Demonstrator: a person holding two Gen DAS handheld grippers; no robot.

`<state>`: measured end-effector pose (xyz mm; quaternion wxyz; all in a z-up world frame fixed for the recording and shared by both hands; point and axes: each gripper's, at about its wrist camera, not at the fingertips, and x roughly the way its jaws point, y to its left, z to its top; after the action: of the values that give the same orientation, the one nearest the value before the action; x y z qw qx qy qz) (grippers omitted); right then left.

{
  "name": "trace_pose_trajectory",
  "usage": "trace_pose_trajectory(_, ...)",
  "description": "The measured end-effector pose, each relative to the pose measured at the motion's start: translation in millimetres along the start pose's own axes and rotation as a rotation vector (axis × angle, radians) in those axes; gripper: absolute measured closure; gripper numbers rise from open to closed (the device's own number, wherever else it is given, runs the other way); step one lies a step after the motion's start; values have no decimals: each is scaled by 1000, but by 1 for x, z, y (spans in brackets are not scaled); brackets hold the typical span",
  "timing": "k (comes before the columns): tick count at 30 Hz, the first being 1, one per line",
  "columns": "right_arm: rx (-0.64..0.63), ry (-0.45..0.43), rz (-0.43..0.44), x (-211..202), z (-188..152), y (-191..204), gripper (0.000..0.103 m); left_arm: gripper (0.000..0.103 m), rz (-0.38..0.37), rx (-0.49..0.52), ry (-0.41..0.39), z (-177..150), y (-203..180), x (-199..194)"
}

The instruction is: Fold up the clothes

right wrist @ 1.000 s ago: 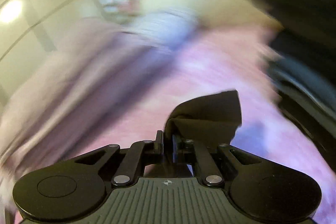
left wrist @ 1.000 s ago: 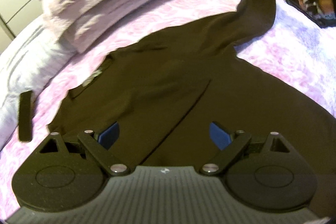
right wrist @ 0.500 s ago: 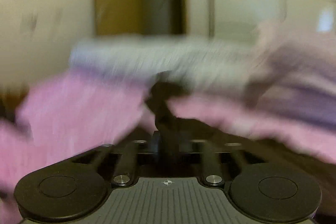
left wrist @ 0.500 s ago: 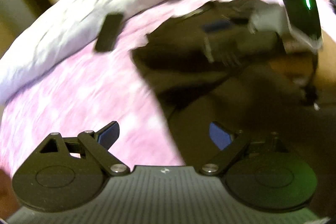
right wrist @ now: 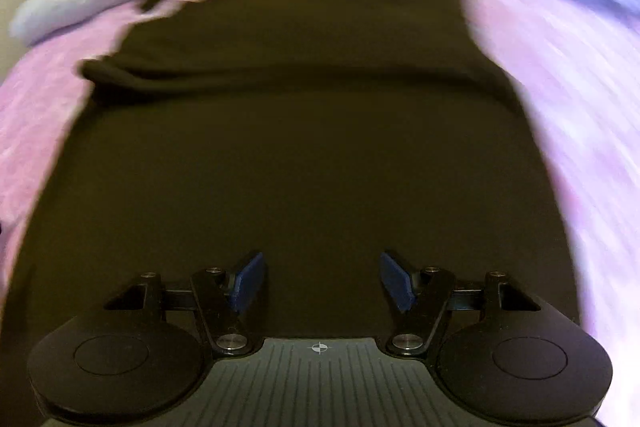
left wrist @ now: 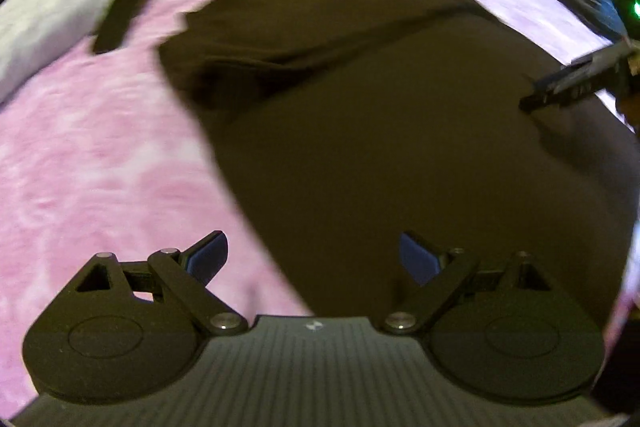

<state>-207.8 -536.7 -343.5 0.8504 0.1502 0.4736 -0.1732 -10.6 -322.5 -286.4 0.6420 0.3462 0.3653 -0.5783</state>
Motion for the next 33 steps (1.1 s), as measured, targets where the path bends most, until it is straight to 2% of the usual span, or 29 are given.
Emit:
trace_pose_trajectory(3, 8, 73, -34, -27, -38, -24, 35, 12, -41, 82, 25, -19, -41, 0)
trace_pose_trajectory(8, 21, 195, -90, -73, -102, -63, 35, 12, -51, 252, 42, -60, -112, -23)
trace_pose_trajectory(9, -27, 201, -79, -79, -110, -62, 35, 12, -54, 298, 42, -69, -127, -29)
trace_pose_trajectory(12, -244, 188, 3, -90, -127, -45, 35, 12, -27, 427, 66, -95, -168, -39)
trace_pose_trajectory(15, -388, 155, 63, -97, -145, -30, 35, 12, 50, 498, 113, -112, -196, -33)
trace_pose_trajectory(19, -468, 115, 72, -98, -159, -19, 35, 16, 147, 563, 134, -124, -210, -22)
trace_pose_trajectory(24, -515, 84, 40, -97, -164, -15, 35, 22, 175, 594, 105, -133, -205, -20)
trace_pose_trajectory(26, -568, 77, 15, -102, -174, -6, 35, 28, 170, 625, 91, -137, -204, -22)
trace_pose_trajectory(28, -636, 61, -9, -108, -185, 6, 35, 49, 152, 646, 80, -140, -204, -23)
trace_pose_trajectory(29, -668, 48, -6, -111, -193, 12, 35, 55, 143, 652, 75, -142, -206, -25)
trace_pose_trajectory(31, -721, 23, 15, -116, -205, 26, 35, 77, 128, 658, 67, -145, -210, -29)
trace_pose_trajectory(33, -764, -3, 46, -118, -213, 43, 35, 88, 131, 620, 55, -144, -208, -34)
